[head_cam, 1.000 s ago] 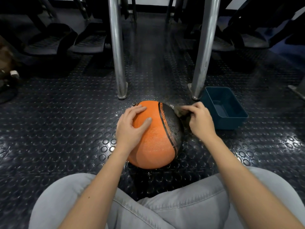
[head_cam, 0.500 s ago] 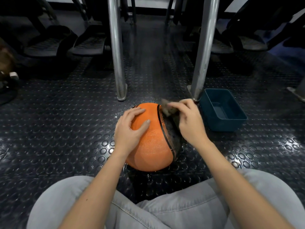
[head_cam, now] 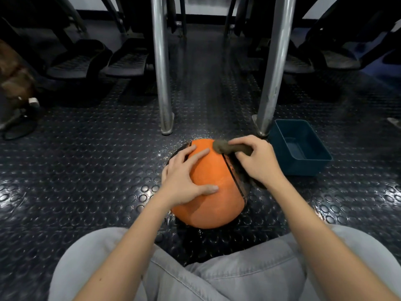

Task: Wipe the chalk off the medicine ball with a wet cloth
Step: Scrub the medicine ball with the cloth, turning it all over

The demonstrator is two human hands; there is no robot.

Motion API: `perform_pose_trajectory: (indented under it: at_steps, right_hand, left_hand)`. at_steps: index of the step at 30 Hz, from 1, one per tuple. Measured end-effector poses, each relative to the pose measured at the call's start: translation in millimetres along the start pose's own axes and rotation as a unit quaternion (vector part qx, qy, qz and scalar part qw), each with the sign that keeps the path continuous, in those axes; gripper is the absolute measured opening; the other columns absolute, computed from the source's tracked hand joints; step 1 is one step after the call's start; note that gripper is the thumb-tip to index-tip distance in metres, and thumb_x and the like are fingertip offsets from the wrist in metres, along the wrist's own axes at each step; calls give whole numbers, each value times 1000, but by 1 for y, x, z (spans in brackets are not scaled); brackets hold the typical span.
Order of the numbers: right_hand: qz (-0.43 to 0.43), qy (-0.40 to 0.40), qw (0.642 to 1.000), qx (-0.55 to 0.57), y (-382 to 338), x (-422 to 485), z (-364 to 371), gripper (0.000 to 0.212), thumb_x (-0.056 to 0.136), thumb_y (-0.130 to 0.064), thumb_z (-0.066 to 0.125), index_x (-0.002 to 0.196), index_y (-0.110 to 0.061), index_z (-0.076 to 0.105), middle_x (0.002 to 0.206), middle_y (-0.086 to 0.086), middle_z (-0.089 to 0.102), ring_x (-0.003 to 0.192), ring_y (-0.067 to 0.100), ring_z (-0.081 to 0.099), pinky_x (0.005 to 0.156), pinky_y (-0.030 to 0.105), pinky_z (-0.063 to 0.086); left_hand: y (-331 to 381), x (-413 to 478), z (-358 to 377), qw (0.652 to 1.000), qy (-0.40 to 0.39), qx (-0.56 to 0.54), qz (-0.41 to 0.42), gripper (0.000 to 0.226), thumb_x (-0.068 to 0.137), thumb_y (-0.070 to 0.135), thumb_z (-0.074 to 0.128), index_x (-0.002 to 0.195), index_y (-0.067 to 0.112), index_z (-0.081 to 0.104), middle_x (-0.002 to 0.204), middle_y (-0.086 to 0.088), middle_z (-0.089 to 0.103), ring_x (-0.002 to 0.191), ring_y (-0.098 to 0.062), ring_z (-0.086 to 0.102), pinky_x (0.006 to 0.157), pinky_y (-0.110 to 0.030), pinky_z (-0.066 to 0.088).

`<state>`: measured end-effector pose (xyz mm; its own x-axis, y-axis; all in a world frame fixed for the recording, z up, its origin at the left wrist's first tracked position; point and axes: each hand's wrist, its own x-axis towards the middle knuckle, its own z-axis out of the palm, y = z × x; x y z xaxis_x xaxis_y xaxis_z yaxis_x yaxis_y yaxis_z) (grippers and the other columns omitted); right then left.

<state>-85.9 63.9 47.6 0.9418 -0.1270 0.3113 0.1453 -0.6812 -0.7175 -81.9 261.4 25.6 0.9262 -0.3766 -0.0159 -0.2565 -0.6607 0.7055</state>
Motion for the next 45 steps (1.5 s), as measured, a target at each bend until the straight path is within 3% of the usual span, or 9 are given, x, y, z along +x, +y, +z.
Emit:
perform_pose_trajectory:
  at_steps: [5, 12, 17, 21, 25, 31, 35, 40, 45]
  right_hand:
    - [-126, -92, 988, -7, -18, -23, 2, 37, 70, -1, 52, 95, -16, 73, 94, 2, 67, 90, 17, 61, 84, 27, 46]
    - [4, -20, 999, -48, 3, -4, -1, 34, 84, 3, 52, 105, -17, 69, 95, 1, 58, 94, 22, 57, 85, 44, 48]
    - [-107, -127, 985, -50, -26, -34, 0, 33, 79, -3, 54, 99, -21, 72, 96, -2, 58, 94, 20, 57, 82, 42, 48]
    - [-5, -48, 995, -89, 0, -7, -4, 34, 83, -1, 50, 104, -21, 69, 97, 1, 57, 98, 24, 56, 85, 44, 47]
    - [-17, -57, 996, -63, -5, -16, -5, 33, 83, 2, 51, 103, -17, 69, 94, 0, 56, 93, 19, 54, 85, 40, 46]
    - [-102, -150, 982, -51, -16, -25, -9, 32, 77, -6, 49, 95, -20, 72, 92, -6, 59, 90, 15, 57, 79, 39, 49]
    - [-22, -75, 992, -101, -11, -13, -5, 32, 84, 0, 49, 104, -16, 68, 97, -1, 57, 97, 21, 56, 84, 41, 47]
    - [-111, -121, 983, -80, -37, -48, 7, 32, 80, -11, 47, 102, -18, 69, 94, 1, 56, 90, 26, 58, 79, 44, 49]
    - [28, -62, 990, -121, -1, -14, -3, 34, 85, -1, 48, 106, -19, 67, 96, -7, 52, 102, 21, 55, 85, 35, 46]
  left_hand:
    - [15, -8, 33, 990, 118, 66, -32, 95, 60, 76, 65, 142, 49, 24, 148, 18, 14, 134, -9, 8, 111, -38, 7]
    - [0, -14, 22, 986, 134, 97, 18, 113, 38, 89, 51, 140, 47, 28, 117, 21, 13, 127, -5, 10, 113, -37, -7]
    - [-4, -12, 33, 991, 123, 43, 42, 120, 37, 85, 56, 144, 45, 20, 149, 16, 12, 141, -6, 3, 118, -41, 4]
    - [-6, -7, 25, 989, 142, 5, 49, 95, 43, 82, 59, 128, 44, 44, 127, 26, 31, 126, -3, 25, 109, -30, 14]
    - [-13, 11, 12, 970, 211, -84, 87, 40, 55, 68, 66, 82, 39, 62, 97, 21, 48, 97, 3, 37, 89, -18, 32]
    - [-27, 9, -7, 991, 16, -118, 59, 68, 56, 68, 61, 119, 58, 41, 128, 36, 31, 126, 3, 27, 108, -28, 22]
    - [-25, 7, -4, 993, 29, -110, 40, 81, 43, 72, 67, 118, 59, 40, 125, 42, 25, 118, 12, 24, 104, -27, 21]
    - [-25, 5, -5, 990, 50, -131, 34, 82, 42, 68, 68, 118, 55, 42, 126, 31, 33, 122, 8, 27, 106, -25, 22]
    - [-25, 5, -6, 989, 30, -144, 25, 82, 43, 68, 72, 119, 57, 43, 124, 42, 28, 126, 3, 26, 105, -31, 25]
